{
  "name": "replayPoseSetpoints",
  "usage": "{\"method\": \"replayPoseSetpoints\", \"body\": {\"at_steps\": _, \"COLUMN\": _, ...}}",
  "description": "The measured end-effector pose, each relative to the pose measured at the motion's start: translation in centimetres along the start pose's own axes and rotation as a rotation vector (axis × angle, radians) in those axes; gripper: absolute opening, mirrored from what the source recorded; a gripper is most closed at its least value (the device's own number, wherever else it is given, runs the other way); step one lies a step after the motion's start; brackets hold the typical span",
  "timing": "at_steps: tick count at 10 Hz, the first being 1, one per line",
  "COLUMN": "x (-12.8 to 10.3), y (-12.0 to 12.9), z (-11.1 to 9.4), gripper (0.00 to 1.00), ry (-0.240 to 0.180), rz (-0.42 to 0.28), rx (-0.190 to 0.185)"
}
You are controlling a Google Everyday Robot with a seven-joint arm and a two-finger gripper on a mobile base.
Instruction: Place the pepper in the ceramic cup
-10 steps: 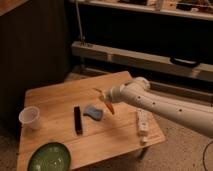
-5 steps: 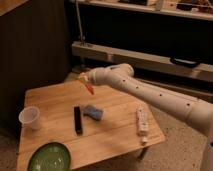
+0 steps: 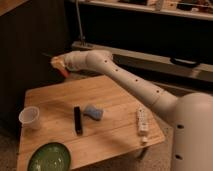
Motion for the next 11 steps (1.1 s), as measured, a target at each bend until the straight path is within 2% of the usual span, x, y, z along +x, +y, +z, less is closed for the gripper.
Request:
{"method": "replayPoseSetpoints", "body": {"at_steps": 3, "x": 3.3, "y": -6.6, "z": 6.2, "gripper": 0.00, "ry": 0.069, "rz": -0.074, "rx": 0.171}}
{"method": "replayPoseSetpoints", "body": {"at_steps": 6, "x": 3.1, "y": -13.5, "z": 9.7, "gripper": 0.00, "ry": 0.095, "rz": -0.090, "rx": 0.325}}
{"method": "replayPoseSetpoints", "body": {"at_steps": 7, "x": 2.0, "y": -15.4, "z": 10.5, "gripper": 0.00, "ry": 0.093, "rz": -0.072, "rx": 0.368}}
{"method": "replayPoseSetpoints", "body": {"at_steps": 8, "x": 0.5, "y": -16.8, "z": 11.1, "gripper": 0.00, "ry": 0.088, "rz": -0.055, "rx": 0.394}}
{"method": "replayPoseSetpoints", "body": {"at_steps": 9, "x": -2.4, "y": -18.0, "z": 11.8, "gripper": 0.00, "ry": 0.076, "rz": -0.012, "rx": 0.418}}
{"method": "replayPoseSetpoints", "body": {"at_steps": 10, "x": -5.1, "y": -18.3, "z": 12.1, "gripper": 0.00, "ry": 0.066, "rz": 0.030, "rx": 0.422}}
{"method": "replayPoseSetpoints", "body": {"at_steps": 11, "x": -6.6, "y": -18.1, "z": 11.9, "gripper": 0.00, "ry": 0.061, "rz": 0.056, "rx": 0.418}}
